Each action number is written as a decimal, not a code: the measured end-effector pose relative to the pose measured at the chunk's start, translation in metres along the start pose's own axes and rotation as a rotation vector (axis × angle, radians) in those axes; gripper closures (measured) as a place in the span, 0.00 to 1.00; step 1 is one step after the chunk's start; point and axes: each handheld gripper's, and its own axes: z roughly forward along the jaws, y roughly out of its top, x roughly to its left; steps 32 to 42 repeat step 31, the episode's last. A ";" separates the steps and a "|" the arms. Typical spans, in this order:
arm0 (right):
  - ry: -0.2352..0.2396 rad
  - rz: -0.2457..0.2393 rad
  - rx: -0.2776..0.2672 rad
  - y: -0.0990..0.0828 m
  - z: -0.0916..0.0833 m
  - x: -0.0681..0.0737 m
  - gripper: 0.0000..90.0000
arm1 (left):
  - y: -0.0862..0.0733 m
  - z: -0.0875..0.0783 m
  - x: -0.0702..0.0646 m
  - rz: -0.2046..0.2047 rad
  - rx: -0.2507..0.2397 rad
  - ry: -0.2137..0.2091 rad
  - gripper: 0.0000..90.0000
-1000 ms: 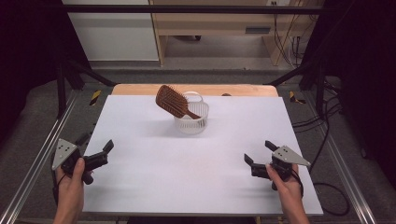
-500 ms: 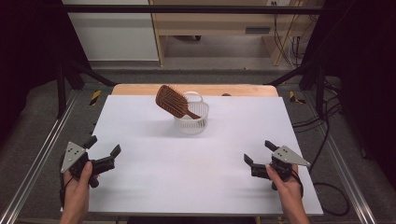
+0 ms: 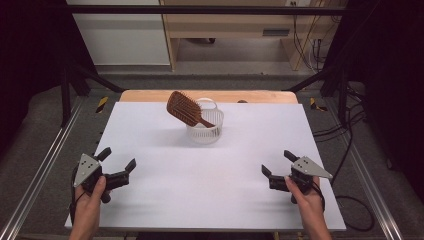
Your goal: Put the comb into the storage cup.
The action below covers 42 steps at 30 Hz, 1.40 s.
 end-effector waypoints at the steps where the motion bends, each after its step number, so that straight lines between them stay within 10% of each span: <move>1: -0.001 0.000 0.000 0.000 0.000 0.000 0.04 | 0.000 0.000 -0.001 0.006 0.003 -0.004 0.02; 17: -0.007 -0.028 -0.007 -0.001 -0.001 -0.002 0.04 | -0.001 -0.007 -0.012 -0.010 -0.007 -0.043 0.02; 42: -0.013 -0.057 -0.037 -0.002 -0.011 -0.012 0.03 | -0.008 -0.030 0.007 -0.042 -0.057 0.043 0.03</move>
